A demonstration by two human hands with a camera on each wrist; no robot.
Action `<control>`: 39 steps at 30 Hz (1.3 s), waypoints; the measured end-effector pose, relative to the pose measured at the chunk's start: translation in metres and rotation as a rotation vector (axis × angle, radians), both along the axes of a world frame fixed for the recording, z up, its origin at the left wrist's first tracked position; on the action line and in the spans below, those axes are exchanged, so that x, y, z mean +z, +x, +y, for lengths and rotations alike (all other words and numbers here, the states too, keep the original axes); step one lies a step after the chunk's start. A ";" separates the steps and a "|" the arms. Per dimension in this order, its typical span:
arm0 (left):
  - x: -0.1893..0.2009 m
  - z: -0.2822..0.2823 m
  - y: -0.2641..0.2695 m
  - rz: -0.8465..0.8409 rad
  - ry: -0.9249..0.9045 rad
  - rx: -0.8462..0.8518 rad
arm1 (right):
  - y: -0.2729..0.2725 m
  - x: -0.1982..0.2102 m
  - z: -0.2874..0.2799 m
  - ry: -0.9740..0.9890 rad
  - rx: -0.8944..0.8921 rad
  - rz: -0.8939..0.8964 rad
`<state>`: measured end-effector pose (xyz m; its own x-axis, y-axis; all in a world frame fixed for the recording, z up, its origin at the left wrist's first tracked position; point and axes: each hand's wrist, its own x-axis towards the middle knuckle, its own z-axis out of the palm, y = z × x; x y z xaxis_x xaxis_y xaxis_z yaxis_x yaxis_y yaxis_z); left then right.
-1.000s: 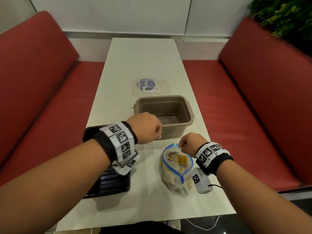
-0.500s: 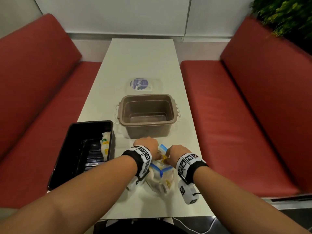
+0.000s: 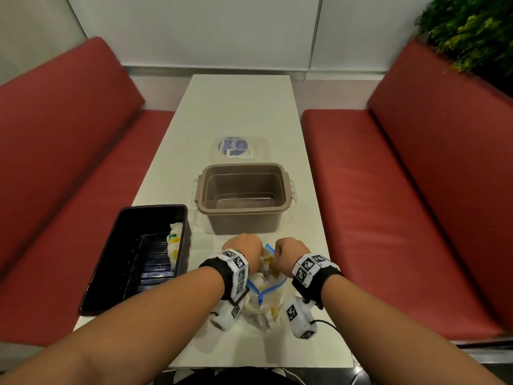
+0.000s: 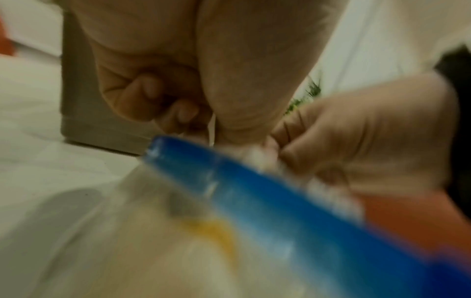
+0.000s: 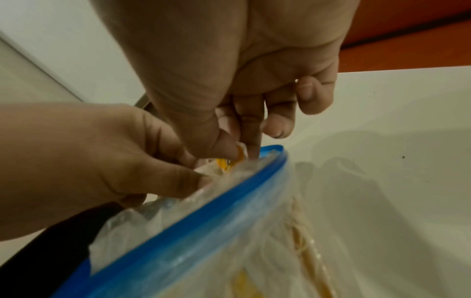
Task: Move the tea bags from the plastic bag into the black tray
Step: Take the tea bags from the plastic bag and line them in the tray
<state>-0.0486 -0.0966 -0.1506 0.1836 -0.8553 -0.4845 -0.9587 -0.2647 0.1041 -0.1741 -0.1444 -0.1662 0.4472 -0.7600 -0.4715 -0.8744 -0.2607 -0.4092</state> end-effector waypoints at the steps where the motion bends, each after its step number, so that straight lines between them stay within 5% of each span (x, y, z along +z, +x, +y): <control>1: 0.002 -0.001 0.006 0.071 -0.017 0.017 | -0.002 0.000 -0.001 0.010 -0.019 -0.022; 4: 0.010 -0.004 0.023 0.250 -0.053 0.035 | -0.005 0.000 -0.006 0.030 -0.071 -0.088; 11: 0.017 -0.012 0.030 0.301 0.046 -0.044 | -0.006 0.006 -0.013 0.068 -0.120 -0.088; 17: 0.016 -0.021 0.037 0.087 0.083 -0.042 | -0.008 0.006 -0.011 0.089 -0.174 -0.088; 22: 0.011 -0.021 0.038 0.067 0.041 -0.050 | -0.002 0.001 -0.004 0.084 -0.192 -0.077; 26: 0.010 -0.017 0.042 0.159 0.069 -0.280 | 0.002 0.000 0.000 0.072 -0.211 -0.051; 31: 0.010 -0.018 0.037 -0.013 0.133 -0.577 | 0.005 -0.001 0.005 0.056 -0.206 -0.024; 39: 0.023 -0.019 0.037 0.096 0.026 -0.488 | 0.000 0.001 0.009 0.013 -0.227 -0.026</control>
